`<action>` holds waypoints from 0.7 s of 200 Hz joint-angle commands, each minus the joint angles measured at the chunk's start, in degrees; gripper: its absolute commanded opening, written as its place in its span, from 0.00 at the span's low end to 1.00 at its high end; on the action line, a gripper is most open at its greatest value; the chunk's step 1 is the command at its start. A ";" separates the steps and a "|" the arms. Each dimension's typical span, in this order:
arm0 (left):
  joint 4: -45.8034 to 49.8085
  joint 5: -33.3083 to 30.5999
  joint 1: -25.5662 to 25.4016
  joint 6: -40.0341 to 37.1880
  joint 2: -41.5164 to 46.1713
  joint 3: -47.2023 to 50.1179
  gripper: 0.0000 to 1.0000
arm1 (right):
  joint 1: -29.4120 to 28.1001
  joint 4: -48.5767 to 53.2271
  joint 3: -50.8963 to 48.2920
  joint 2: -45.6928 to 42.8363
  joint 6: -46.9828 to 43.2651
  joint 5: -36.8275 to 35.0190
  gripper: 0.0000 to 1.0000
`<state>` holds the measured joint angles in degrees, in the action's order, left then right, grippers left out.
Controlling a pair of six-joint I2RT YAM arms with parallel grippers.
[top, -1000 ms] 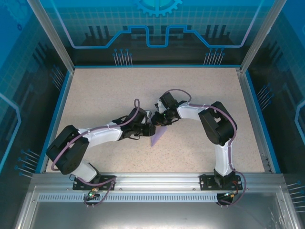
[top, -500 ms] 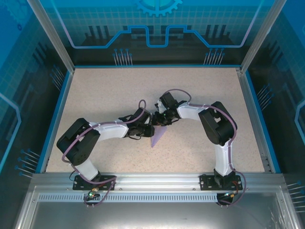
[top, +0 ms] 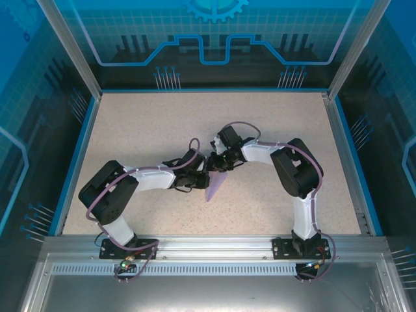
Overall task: Fold a paper plane with a square sheet of paper (pick it up from the middle)
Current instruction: Fourth fold the wing at the center of the table.
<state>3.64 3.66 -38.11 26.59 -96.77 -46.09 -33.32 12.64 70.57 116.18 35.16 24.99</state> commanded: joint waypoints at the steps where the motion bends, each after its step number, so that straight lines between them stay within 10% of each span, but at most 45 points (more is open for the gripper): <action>1: 0.59 -1.58 -0.58 -1.62 -1.89 1.68 0.12 | 0.62 -1.25 -0.94 0.17 1.34 2.60 0.19; 140: -0.89 -2.12 -0.57 -2.14 -4.21 3.60 0.11 | -0.53 -11.74 -15.70 -10.83 12.53 3.72 0.15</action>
<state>-0.71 3.22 -38.33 26.39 -97.45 -44.80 -32.60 4.16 57.54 107.15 43.77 27.53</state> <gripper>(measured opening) 0.113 0.168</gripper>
